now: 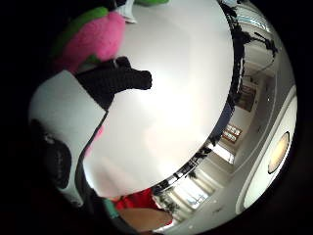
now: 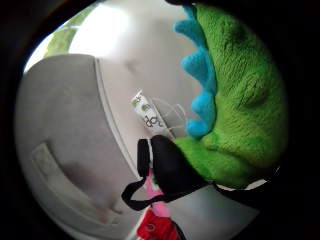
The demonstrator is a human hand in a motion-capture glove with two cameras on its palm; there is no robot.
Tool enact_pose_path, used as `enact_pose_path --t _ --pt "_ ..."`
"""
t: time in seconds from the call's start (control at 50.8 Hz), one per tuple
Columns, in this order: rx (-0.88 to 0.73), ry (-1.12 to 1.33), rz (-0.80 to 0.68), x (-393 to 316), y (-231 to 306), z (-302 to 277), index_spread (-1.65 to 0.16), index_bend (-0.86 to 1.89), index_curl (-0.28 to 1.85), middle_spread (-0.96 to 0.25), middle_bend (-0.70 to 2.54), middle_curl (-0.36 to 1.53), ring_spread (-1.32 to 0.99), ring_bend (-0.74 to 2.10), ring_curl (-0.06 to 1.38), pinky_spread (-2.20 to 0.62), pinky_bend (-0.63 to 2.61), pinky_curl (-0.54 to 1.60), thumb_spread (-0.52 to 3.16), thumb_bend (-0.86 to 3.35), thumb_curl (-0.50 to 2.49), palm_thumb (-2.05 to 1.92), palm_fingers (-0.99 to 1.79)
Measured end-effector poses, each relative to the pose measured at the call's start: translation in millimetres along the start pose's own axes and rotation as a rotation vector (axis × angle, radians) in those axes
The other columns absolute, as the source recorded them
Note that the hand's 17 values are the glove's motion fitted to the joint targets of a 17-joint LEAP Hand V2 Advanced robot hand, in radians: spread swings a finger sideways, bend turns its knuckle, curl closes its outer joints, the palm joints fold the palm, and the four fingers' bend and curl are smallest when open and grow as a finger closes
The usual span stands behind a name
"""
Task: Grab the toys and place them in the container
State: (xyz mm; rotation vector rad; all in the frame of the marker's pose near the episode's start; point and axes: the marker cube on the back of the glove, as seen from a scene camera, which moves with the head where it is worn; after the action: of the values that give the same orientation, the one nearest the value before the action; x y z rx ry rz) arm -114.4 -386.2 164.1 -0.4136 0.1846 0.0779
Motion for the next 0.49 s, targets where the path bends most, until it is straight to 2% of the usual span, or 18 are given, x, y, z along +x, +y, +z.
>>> enact_pose_path --t 0.138,0.256,0.275,0.394,0.492 --pt "-0.041 0.034 0.009 -3 -1 -3 -0.39 0.12 0.14 -0.03 0.12 0.2 0.01 0.79 0.4 0.0 1.5 0.37 1.09 -0.02 0.27 -0.01 -0.08" --pt "-0.104 0.03 -0.015 -3 2 -7 -0.4 0.1 0.13 -0.04 0.1 0.18 -0.08 0.99 0.45 -0.18 1.59 0.38 1.18 0.0 0.28 0.03 0.02" --pt "-0.115 0.032 -0.02 -2 3 -8 -0.41 0.11 0.13 -0.04 0.08 0.17 -0.12 1.05 0.46 -0.24 1.62 0.39 1.2 0.01 0.29 0.05 0.11" --pt "-0.123 -0.02 -0.016 0 8 -9 -0.43 0.21 0.17 -0.07 0.1 0.15 -0.21 1.05 0.45 -0.34 1.65 0.39 1.32 0.08 0.3 0.19 0.24" --pt "-0.038 -0.045 -0.013 0 13 -2 -0.43 0.34 0.23 -0.1 0.12 0.14 -0.27 1.0 0.43 -0.38 1.58 0.37 1.41 0.18 0.32 0.36 0.37"
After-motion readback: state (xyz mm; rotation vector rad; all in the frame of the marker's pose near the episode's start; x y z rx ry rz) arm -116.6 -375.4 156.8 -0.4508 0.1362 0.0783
